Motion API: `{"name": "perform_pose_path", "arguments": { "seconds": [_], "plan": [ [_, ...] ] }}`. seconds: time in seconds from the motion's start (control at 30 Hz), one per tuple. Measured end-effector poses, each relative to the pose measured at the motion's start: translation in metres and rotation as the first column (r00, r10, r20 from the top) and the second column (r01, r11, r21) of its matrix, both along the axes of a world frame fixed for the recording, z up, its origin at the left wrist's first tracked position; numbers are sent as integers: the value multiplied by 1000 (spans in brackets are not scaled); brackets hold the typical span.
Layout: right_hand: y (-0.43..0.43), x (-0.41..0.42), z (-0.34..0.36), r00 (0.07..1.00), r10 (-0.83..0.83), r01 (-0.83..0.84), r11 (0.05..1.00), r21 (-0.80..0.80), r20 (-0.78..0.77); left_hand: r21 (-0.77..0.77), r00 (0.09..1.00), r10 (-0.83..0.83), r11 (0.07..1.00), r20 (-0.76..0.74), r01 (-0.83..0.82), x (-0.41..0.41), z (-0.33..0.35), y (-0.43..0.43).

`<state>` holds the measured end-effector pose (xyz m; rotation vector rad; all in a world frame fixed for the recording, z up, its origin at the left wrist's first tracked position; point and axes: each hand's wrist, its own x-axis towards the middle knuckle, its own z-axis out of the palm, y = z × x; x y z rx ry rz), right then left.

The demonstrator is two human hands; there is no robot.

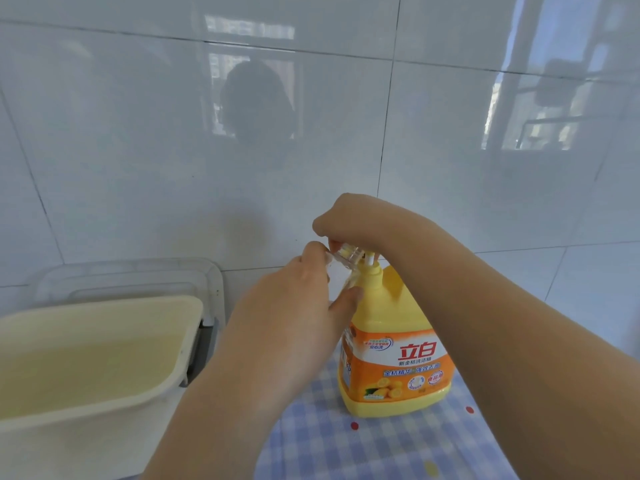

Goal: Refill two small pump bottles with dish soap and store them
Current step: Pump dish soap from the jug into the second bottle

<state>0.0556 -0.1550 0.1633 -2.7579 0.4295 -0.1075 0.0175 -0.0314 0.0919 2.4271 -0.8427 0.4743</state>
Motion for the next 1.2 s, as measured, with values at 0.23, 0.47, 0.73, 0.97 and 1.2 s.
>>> {"name": "perform_pose_path", "arguments": {
  "seconds": [0.23,0.47,0.73,0.97,1.2],
  "plan": [
    [2,-2,1,998,24,-24,1000,4,-52,-17,999,-21,1000,-32,21,0,0,1],
    [0,-2,-3,1000,10,-10,1000,12,-4,20,999,-23,1000,-40,24,1,-1,2],
    [-3,5,-15,999,0,-2,999,40,47,93,998,-23,995,-52,28,4,-4,0],
    [-5,5,-15,998,3,-5,999,41,65,100,999,-20,995,-47,24,2,-4,0],
    [-2,5,-13,998,-17,16,1000,26,67,120,1000,-3,993,18,1,2,-3,1]
  ]
}}
